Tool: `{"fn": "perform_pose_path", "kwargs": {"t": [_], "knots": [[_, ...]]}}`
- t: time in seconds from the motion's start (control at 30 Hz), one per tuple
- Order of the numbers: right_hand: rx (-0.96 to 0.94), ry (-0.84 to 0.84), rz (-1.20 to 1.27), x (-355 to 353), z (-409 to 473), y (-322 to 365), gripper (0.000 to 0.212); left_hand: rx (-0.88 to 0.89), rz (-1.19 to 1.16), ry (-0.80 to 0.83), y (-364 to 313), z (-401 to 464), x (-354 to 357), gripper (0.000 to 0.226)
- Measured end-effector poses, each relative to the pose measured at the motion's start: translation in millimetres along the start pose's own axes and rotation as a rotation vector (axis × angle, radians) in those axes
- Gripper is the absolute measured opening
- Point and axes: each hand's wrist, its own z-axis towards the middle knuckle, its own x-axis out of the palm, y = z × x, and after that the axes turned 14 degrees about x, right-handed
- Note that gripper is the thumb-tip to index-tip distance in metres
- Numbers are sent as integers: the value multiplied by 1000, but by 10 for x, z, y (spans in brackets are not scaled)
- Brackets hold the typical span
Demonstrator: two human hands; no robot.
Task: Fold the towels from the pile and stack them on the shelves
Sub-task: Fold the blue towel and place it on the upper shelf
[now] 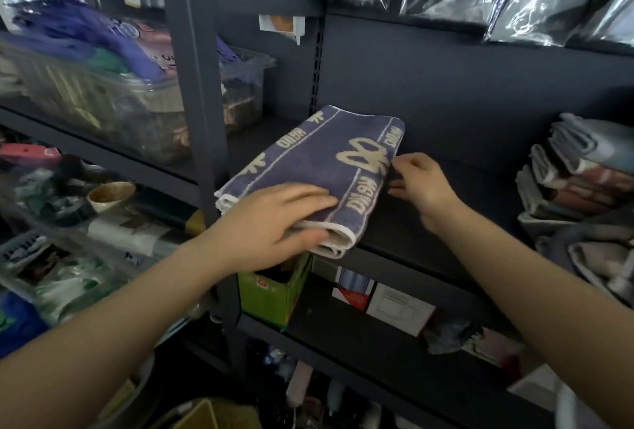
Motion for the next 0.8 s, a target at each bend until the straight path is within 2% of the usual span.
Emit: {"fn": "perform_pose_path", "kwargs": {"t": [0.07,0.13,0.17,0.23,0.3,0.4,0.5,0.57,0.63,0.73,0.8], "knots": [[132,31,38,48,227,60,11,-41,54,-159,93,107,-49,52],[216,4,79,108,359,138,13,-178,184,-177,293,257,-41,45],[247,-15,97,140,405,180,11,-320,182,-135,396,334,-46,41],[281,-55,80,187,483,267,9,-586,171,66,594,489,-54,38],[300,-89,58,193,576,317,20,-677,196,210,749,636,-55,43],[345,-119,88,200,711,378,35,-763,184,276,943,830,-74,47],[368,-150,93,222,840,440,42,-941,22,329,1027,935,-153,43],[327,-138,89,242,932,479,36,-929,-14,272,1066,948,-156,34],[240,-110,137,272,985,525,25,-808,36,118,1118,927,-133,23],[173,-142,172,292,1055,524,20,-668,118,-87,1145,896,-155,16],[218,-136,107,270,1100,463,30,-641,189,-55,1207,884,-128,13]]}}
